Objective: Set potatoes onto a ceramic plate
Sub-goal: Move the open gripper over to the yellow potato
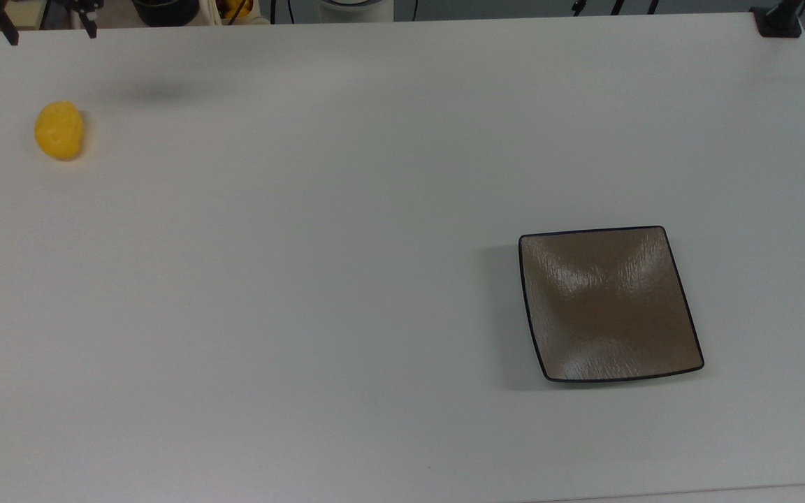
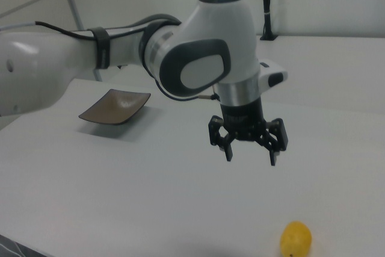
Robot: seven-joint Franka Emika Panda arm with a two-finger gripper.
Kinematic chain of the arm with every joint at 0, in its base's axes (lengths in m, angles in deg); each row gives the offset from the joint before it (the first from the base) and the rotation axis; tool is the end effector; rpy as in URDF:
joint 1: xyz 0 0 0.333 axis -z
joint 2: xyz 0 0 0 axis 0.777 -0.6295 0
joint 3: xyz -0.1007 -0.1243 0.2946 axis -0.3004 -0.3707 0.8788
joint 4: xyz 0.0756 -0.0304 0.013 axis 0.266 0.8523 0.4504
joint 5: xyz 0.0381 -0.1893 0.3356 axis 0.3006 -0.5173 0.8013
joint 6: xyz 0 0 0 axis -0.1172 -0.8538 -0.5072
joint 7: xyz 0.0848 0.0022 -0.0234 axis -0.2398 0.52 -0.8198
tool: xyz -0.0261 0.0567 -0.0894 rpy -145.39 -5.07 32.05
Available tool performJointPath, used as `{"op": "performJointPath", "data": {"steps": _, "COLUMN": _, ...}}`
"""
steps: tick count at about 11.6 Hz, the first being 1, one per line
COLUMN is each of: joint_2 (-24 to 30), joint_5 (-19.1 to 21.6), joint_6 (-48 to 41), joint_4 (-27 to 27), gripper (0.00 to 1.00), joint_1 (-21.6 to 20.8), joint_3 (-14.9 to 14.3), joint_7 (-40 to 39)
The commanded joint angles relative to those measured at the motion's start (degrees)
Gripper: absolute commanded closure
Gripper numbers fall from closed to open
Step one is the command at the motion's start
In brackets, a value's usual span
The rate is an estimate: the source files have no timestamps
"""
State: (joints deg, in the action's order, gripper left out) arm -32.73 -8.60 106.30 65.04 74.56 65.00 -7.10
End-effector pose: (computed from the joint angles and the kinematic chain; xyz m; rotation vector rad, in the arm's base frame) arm 0.5152 -0.2866 0.5372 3.0723 0.3819 0.0964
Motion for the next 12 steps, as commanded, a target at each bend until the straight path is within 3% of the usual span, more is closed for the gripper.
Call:
{"op": "performJointPath", "data": {"steps": 1, "joint_2": -2.3, "joint_5": -1.0, "joint_6": 3.5, "joint_4": 2.3, "gripper": 0.0, "joint_1": 1.0, "joint_3": 0.2, "joint_7": -1.5}}
{"op": "performJointPath", "data": {"steps": 6, "joint_2": -6.7, "joint_5": -4.0, "joint_6": 13.6, "joint_4": 6.6, "gripper": 0.0, "joint_1": 2.5, "joint_3": 0.2, "joint_7": -1.5}}
{"op": "performJointPath", "data": {"steps": 12, "joint_2": -12.5, "joint_5": -7.4, "joint_6": 21.1, "joint_4": 7.4, "gripper": 0.0, "joint_1": 3.8, "joint_3": -0.1, "joint_7": -1.5}}
